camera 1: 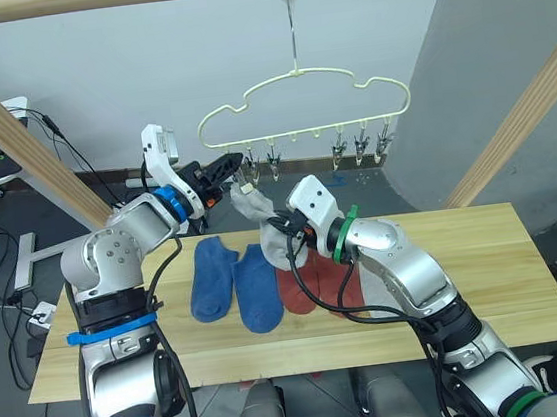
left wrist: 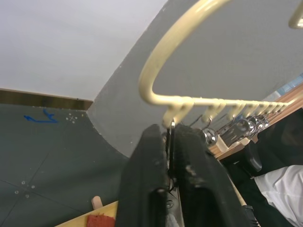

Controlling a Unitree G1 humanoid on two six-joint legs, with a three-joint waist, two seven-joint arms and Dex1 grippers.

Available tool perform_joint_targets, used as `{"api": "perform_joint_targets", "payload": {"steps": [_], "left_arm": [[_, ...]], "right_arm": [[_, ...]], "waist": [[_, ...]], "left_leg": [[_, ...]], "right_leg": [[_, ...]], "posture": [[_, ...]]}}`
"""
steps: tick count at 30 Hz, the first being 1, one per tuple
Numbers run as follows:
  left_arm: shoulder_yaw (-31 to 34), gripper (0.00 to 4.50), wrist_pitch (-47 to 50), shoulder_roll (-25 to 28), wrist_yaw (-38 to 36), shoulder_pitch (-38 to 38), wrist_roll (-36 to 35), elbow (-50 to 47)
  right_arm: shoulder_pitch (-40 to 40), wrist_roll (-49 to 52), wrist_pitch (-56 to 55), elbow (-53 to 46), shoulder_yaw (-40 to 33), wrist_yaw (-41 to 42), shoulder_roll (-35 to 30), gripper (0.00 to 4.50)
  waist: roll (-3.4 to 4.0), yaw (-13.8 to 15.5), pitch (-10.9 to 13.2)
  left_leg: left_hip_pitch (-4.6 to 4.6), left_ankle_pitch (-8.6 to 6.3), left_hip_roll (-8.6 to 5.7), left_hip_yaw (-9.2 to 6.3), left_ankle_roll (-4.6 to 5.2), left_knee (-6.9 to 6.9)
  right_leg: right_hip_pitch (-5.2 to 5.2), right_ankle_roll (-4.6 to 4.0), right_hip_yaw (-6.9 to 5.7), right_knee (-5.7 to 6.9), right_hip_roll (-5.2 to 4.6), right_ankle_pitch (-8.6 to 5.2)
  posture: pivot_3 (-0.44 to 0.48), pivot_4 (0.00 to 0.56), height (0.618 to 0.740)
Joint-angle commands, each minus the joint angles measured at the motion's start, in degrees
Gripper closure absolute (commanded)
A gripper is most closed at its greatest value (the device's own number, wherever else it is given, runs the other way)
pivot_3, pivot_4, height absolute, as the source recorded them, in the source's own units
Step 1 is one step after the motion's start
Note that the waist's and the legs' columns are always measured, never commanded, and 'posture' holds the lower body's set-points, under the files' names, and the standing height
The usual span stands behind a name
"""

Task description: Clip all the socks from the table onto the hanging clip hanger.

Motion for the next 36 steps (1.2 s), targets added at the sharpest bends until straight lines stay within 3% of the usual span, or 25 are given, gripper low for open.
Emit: {"api": "perform_joint_targets", "payload": {"steps": [1, 9, 15, 19, 23, 32, 33, 36], "left_arm": [[0.16, 2.57, -0.48, 0.65, -1.10, 0.10, -1.49, -3.08], [1.33, 0.11, 0.60, 2.01, -0.50, 1.03, -2.64, -3.97], [2.99, 0.04, 4.85, 4.90, 0.34, 3.45, -5.97, -8.06], [3.53, 0.04, 8.79, 10.84, -1.29, 8.29, -8.27, -15.11], [3.67, 0.00, 8.25, 11.25, -0.24, 10.97, -9.07, -18.55], [2.23, 0.00, 6.52, 12.06, 2.35, 17.55, -8.07, -26.75], [1.50, 0.00, 5.83, 12.25, 2.43, 18.23, -7.34, -27.56], [-1.06, 0.00, 2.52, 11.73, 2.61, 19.84, -4.90, -30.49]], "right_arm": [[-1.42, 0.70, -1.42, -0.93, -0.94, -0.31, 0.69, 4.50], [-2.33, 1.33, -3.42, 3.53, -1.48, -0.92, 2.57, 4.50], [-3.93, 2.72, -7.10, 10.62, -3.23, -0.91, 4.91, 4.50], [-6.99, 6.17, -9.79, 20.60, -7.78, -0.33, 8.54, 4.50], [-8.82, 7.10, -11.01, 25.03, -9.36, 0.74, 9.45, 3.44], [-7.65, 7.54, -10.45, 26.53, -10.34, 1.90, 8.42, 0.29], [-7.25, 7.43, -10.41, 26.36, -10.39, 1.72, 8.06, 0.03], [-5.17, 6.72, -10.47, 23.37, -10.08, 2.15, 5.55, 0.03]], "waist": [[0.00, 0.00, 0.00], [0.00, -0.03, 0.00], [0.00, -0.01, 0.01], [-0.05, -0.23, 0.04], [-0.04, 0.51, 0.05], [-0.04, 0.62, 0.06], [-0.04, 0.62, 0.06], [-0.04, 0.85, 0.06]], "left_leg": [[0.00, 0.00, 0.00, 0.00, 0.00, 0.00], [-0.07, 0.00, 0.00, 0.00, 0.00, 0.00], [-0.18, 0.00, 0.01, 0.00, 0.00, 0.00], [-0.22, 0.00, 0.04, 0.02, 0.00, -0.09], [-0.22, 0.01, 0.04, 0.02, 0.00, -0.17], [-0.27, 0.01, 0.04, 0.01, -0.01, -0.23], [-0.27, 0.01, 0.04, 0.02, -0.01, -0.26], [-0.27, 0.01, 0.04, 0.03, -0.01, -0.29]], "right_leg": [[0.00, 0.00, 0.00, 0.00, 0.00, 0.00], [-0.07, 0.00, 0.00, 0.00, 0.00, 0.00], [-0.20, -0.01, 0.00, 0.02, 0.00, 0.01], [-0.32, -0.02, 0.01, 0.04, 0.01, 0.01], [-0.35, -0.07, 0.00, 0.04, 0.01, -0.01], [-0.41, -0.29, -0.01, 0.02, 0.00, 0.11], [-0.44, -0.33, 0.00, 0.03, 0.00, 0.13], [-0.48, -0.34, -0.01, 0.04, 0.00, 0.11]], "posture": [[0.065, 0.265, 0.740], [0.071, 0.264, 0.740], [0.096, 0.260, 0.740], [0.125, 0.259, 0.740], [0.140, 0.258, 0.740], [0.159, 0.249, 0.740], [0.159, 0.249, 0.740], [0.159, 0.249, 0.740]]}}
